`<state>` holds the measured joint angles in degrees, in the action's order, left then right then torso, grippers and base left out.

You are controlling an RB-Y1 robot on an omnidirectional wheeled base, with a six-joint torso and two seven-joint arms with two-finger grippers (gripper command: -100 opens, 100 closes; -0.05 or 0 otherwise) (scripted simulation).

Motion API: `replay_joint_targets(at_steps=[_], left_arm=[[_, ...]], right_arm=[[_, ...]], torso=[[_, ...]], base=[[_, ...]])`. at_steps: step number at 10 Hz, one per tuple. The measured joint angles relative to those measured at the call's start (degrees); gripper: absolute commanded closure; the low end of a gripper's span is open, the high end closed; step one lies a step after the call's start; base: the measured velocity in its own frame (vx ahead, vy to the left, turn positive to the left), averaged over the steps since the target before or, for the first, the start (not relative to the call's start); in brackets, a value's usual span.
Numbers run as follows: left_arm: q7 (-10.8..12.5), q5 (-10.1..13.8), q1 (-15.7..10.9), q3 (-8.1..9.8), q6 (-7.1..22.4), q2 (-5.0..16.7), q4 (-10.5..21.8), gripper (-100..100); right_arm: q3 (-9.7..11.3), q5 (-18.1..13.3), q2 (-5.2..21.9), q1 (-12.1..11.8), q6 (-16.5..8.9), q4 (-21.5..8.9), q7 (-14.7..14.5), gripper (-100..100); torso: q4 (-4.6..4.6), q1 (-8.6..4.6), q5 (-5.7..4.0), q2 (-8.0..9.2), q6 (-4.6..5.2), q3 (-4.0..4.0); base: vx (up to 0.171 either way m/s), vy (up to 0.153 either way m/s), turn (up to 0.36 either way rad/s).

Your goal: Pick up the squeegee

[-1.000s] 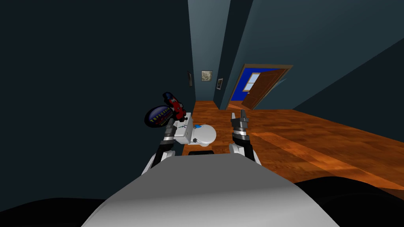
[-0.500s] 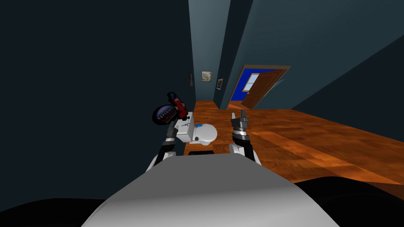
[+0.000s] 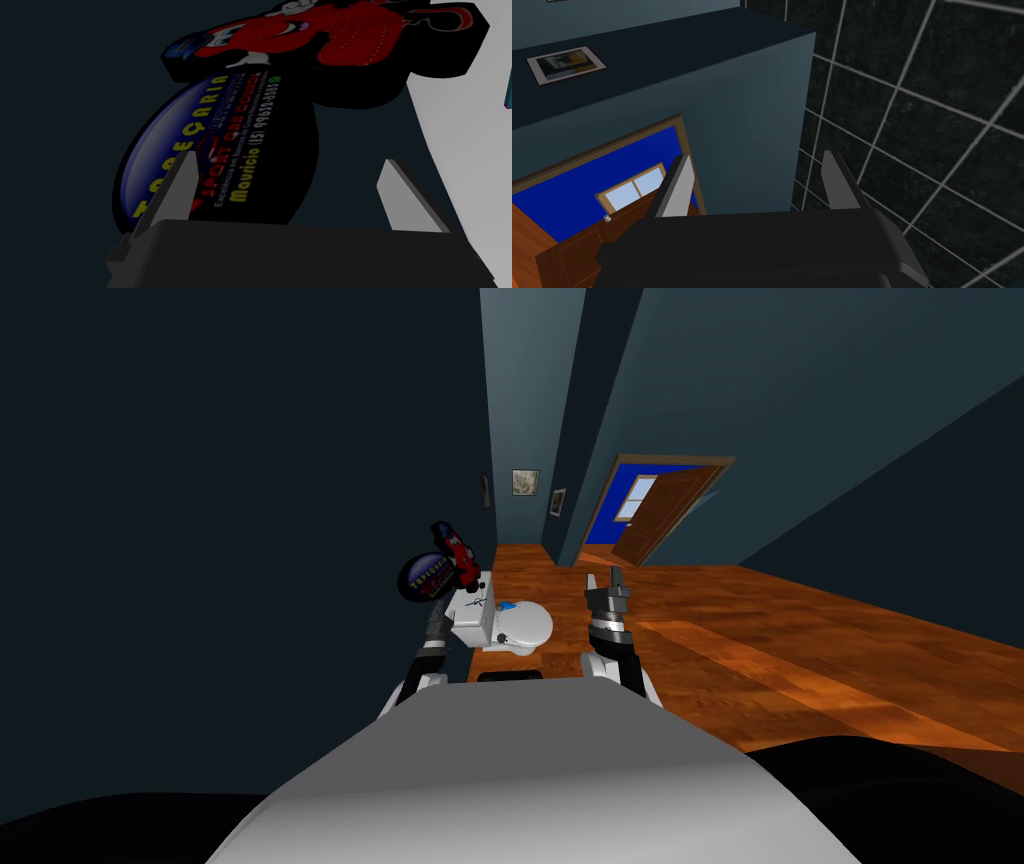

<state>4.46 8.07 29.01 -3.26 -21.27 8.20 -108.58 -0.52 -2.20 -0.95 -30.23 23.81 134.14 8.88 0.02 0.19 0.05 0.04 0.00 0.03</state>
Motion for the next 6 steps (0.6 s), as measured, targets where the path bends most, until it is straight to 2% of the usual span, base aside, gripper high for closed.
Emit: replay_joint_targets(at_steps=[3, 6], left_arm=[[2.1, 1.9, -1.0, -1.2, -0.1, 0.1, 3.9, -100], [4.4, 3.7, -2.5, -2.44, -0.3, 0.1, 8.0, -100]], right_arm=[[0.0, 0.0, 0.0, 0.0, 0.0, 0.0, 0.0, 0], [0.0, 0.0, 0.0, 0.0, 0.0, 0.0, 0.0, 0]], torso=[[-0.02, -0.04, -0.01, -0.11, 0.0, -0.06], [-0.04, -0.17, -0.04, -0.19, 0.0, -0.11]], base=[[0.016, 0.039, -0.005], [0.036, 0.007, -0.013]])
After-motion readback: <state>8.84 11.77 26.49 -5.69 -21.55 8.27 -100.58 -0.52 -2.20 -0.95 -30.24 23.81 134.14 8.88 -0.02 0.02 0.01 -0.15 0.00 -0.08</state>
